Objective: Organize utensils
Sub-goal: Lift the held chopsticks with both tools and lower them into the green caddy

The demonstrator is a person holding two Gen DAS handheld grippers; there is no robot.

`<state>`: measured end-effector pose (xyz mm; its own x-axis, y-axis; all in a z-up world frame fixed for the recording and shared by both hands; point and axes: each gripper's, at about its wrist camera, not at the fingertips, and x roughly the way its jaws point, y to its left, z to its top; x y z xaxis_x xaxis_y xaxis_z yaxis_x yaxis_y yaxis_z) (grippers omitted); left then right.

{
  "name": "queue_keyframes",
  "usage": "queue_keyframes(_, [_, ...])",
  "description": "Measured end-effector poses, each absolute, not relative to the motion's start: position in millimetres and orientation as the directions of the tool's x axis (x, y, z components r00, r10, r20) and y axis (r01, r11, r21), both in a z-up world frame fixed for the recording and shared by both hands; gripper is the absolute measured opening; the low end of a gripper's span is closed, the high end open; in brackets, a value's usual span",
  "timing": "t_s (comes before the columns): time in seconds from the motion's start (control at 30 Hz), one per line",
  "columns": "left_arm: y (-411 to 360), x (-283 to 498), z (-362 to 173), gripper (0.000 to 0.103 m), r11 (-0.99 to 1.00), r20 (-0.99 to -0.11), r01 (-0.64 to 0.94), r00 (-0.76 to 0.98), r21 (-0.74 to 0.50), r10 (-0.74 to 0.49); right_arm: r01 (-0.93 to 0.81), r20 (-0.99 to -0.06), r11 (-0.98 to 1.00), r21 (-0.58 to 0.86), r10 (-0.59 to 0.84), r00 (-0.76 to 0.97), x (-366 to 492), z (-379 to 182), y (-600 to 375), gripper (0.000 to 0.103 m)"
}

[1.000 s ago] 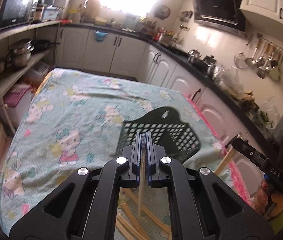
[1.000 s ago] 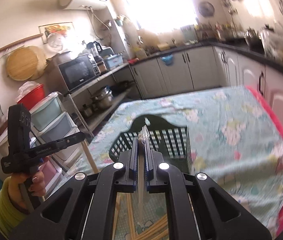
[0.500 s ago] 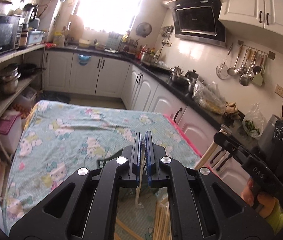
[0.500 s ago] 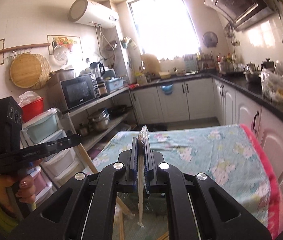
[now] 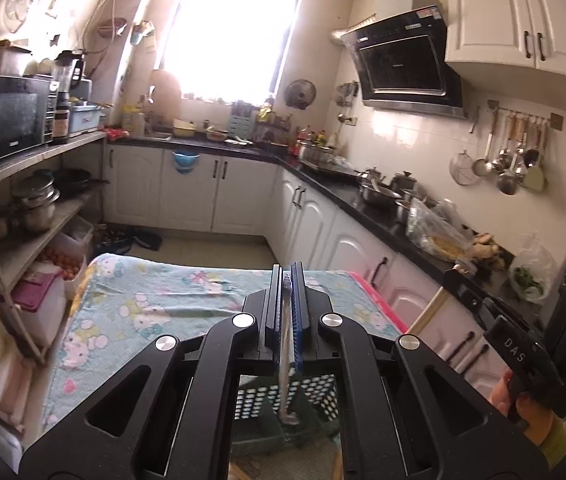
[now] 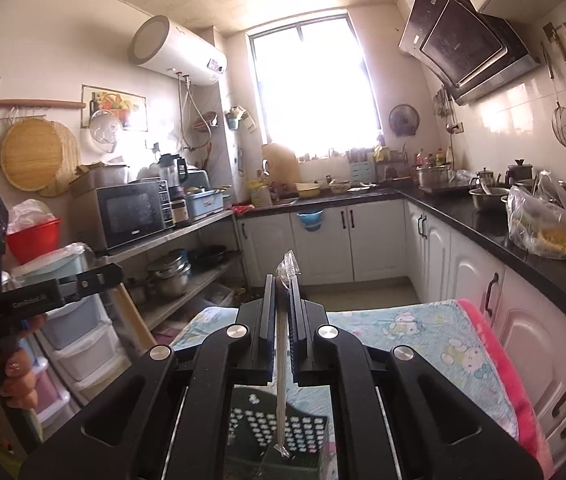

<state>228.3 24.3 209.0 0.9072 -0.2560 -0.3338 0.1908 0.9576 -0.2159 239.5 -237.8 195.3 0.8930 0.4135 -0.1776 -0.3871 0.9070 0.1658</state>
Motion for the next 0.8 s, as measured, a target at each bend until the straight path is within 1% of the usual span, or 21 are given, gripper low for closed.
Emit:
queue_keyframes(0.17, [31.6,245.3,187.0,0.002,0.969,-0.372,0.135,0.905,-0.208,-0.206,-0.380,-0.193,0.909,0.168,0.409,0.892,254.8,181.4,-236.2,0.006])
queue_keyframes(0.33, [36.7,260.8,155.0,0.002,0.977,-0.420,0.087,0.893,-0.196,-0.164,-0.377,-0.229,0.911,0.166,0.407,0.884,264.4,164.5,-229.9,0.006])
queue_keyframes(0.47, [39.7,267.5,135.4,0.002,0.978,-0.451,0.068,0.879,-0.198,-0.152,-0.372,-0.260,0.910,0.180,0.409,0.875,270.1,148.4,-226.4,0.006])
queue_keyframes(0.8, [30.8,272.7,108.7,0.002,0.988,-0.482,0.054,0.868,-0.147,-0.120,-0.348,-0.332,0.913,0.211,0.402,0.853,283.2,114.8,-217.8,0.006])
